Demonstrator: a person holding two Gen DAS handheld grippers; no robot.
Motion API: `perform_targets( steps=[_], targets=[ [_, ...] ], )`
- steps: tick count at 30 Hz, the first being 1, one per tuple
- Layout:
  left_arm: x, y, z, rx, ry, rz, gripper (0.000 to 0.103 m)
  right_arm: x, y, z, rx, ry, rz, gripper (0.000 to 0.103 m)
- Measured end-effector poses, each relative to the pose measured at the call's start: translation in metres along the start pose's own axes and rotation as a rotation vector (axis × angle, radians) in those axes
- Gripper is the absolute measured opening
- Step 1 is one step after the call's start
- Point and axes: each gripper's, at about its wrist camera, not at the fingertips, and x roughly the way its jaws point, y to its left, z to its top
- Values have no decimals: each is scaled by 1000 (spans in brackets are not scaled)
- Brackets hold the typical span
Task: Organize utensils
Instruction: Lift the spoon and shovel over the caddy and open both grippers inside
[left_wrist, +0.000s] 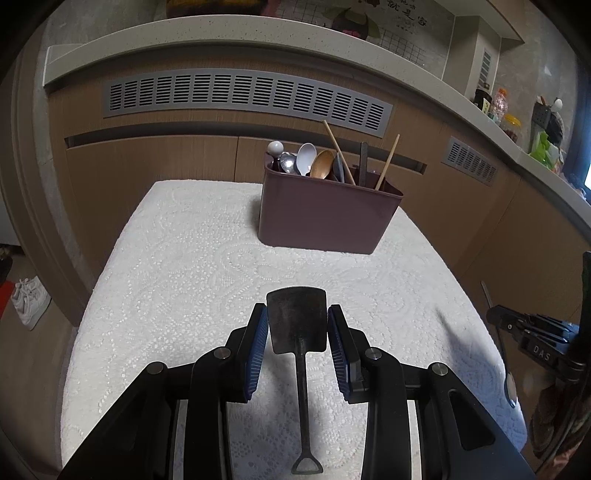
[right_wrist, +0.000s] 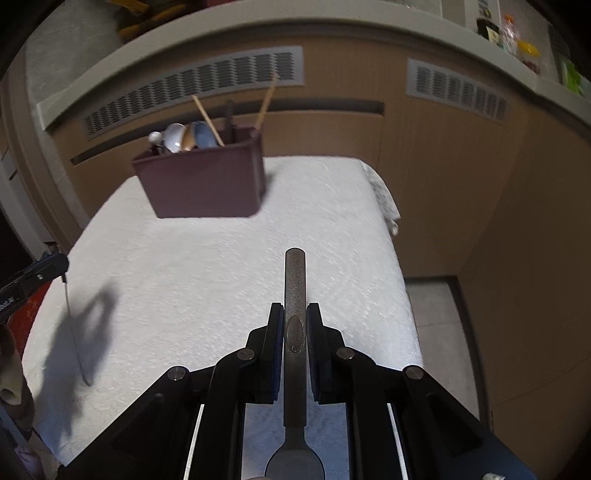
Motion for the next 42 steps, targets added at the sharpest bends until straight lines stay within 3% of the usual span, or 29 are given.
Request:
perform_targets(
  steps=[6, 9, 17, 20, 22, 26, 30, 42],
  targets=[
    [-12, -9, 11, 32, -32, 17, 33, -4, 15, 13, 1, -67, 66, 11],
    [-22, -16, 32, 57, -79, 13, 33, -10, 20, 31, -1, -125, 91, 11],
    [-67, -35, 148, 132, -309, -51, 33, -71, 42, 138, -76, -457, 100, 11],
    [-70, -38, 187, 138, -375, -41, 33, -90, 55, 177, -104, -590, 88, 11],
    [-65, -36, 207, 136, -402, -22, 33, -93, 59, 198, -98, -625, 117, 11],
    [-44, -21, 236, 93, -398, -34, 33, -80, 55, 233, -45, -668, 132, 11],
    [-15, -10, 247, 69, -362, -48, 33, -50, 54, 253, -20, -630, 149, 11],
    [64, 2, 237, 45, -244, -68, 33, 46, 65, 252, -8, -522, 103, 11]
  ],
)
